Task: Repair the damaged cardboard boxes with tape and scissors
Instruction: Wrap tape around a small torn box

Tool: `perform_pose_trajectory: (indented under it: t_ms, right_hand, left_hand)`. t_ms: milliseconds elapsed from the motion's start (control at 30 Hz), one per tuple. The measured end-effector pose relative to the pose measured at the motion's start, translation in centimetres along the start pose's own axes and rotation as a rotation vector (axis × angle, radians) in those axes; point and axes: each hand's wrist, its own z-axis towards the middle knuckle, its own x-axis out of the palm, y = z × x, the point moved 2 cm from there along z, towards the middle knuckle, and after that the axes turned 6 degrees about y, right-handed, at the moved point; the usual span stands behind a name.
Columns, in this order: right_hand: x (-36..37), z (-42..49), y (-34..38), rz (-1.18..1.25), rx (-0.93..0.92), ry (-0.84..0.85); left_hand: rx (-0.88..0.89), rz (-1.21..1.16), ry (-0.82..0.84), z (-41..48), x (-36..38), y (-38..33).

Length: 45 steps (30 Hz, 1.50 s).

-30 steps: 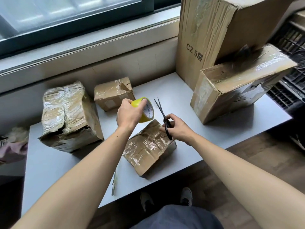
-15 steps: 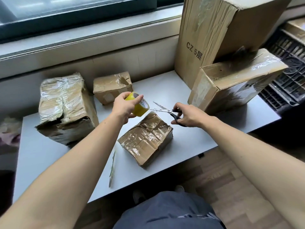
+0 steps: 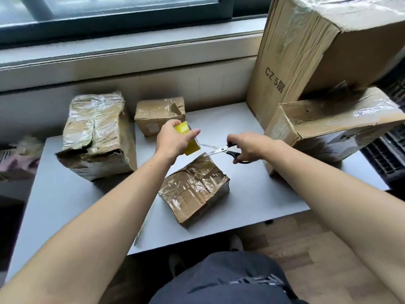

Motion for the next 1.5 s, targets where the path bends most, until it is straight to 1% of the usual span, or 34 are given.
perform_pose_trajectory:
  t_ms: [133,333,600,767,1067,1200,1333,1500]
  right_hand:
    - [-1.6,2.3,-0.5,-0.148,-0.103,0.022]
    - [-2.9,4.6,-0.2,-0.162,-0.245,0.061]
    - [-3.9,7.0,1.2,-0.201,-0.35,0.104]
    - [-4.3,7.7,1.3,-0.285,-0.414,0.069]
    - [-4.4,8.3,1.4,-0.383,-0.451,0.023]
    - [-4.2,8.5,1.3,-0.369,-0.459,0.033]
    - [-3.9,8.5,1.2,-0.327,-0.449,0.058]
    - [-3.4,8.1,1.4,-0.39,-0.424,0.049]
  left_hand:
    - [-0.015,0.062,-0.107,-0.1,0.6,-0.2]
    - [-0.015,0.135,-0.205,-0.3,1.1,-0.8]
    - [-0.017,0.227,-0.202,0.0,1.5,-1.6]
    - [-0.047,0.186,-0.21,0.9,1.2,-1.2]
    - [-0.117,0.12,-0.205,2.1,0.8,-0.3]
    - [-0.138,0.069,-0.19,2.2,0.6,-0.3]
    - [-0.14,0.027,-0.192,2.1,0.5,-0.1]
    - [-0.132,0.037,-0.154,2.0,0.5,0.1]
